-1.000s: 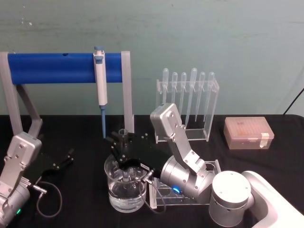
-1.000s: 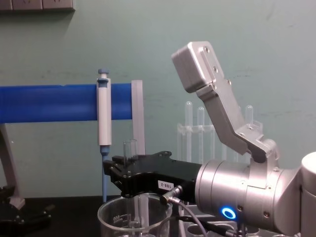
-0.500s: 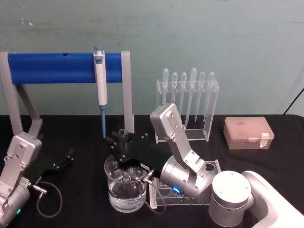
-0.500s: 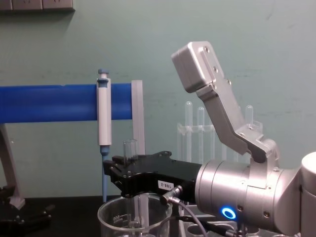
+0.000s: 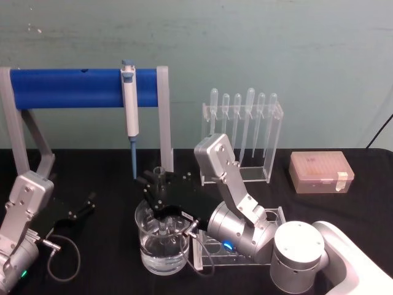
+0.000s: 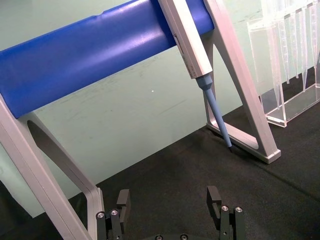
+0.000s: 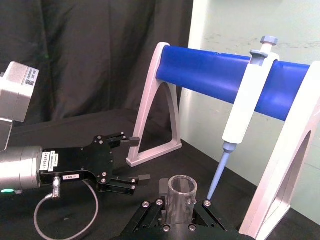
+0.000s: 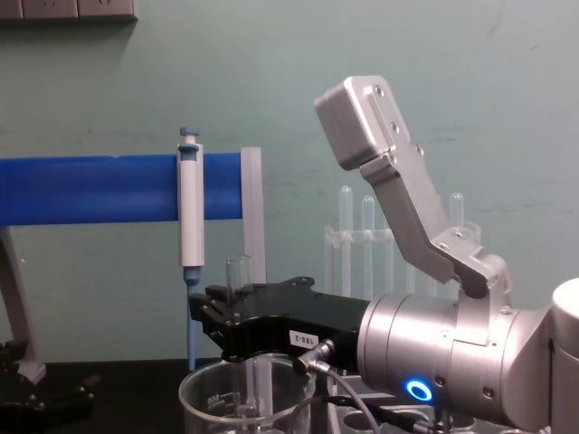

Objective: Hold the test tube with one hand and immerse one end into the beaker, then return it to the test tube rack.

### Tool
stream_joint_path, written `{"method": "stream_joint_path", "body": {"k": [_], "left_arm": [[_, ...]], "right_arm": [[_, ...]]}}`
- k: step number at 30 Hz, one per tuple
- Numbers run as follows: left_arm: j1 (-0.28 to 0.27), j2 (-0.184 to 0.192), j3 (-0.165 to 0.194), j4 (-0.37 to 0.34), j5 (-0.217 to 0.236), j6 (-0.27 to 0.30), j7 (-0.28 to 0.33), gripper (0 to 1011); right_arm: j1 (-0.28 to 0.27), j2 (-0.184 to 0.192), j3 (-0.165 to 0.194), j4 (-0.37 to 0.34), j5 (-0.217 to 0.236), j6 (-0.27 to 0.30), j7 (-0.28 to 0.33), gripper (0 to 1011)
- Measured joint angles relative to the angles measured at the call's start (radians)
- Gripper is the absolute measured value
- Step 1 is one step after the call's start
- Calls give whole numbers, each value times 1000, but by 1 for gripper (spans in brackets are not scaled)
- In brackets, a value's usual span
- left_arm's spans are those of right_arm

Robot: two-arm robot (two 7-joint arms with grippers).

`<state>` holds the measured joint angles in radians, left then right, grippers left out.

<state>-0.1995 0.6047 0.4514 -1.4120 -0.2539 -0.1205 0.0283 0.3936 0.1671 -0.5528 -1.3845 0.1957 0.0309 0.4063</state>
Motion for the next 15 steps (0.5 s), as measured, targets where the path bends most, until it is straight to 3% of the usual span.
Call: {"method": "stream_joint_path", "body": {"k": [15], "left_arm": [[0, 0, 0, 0, 0, 0, 0, 1000]], "right_arm": [[0, 0, 0, 0, 0, 0, 0, 127]]}}
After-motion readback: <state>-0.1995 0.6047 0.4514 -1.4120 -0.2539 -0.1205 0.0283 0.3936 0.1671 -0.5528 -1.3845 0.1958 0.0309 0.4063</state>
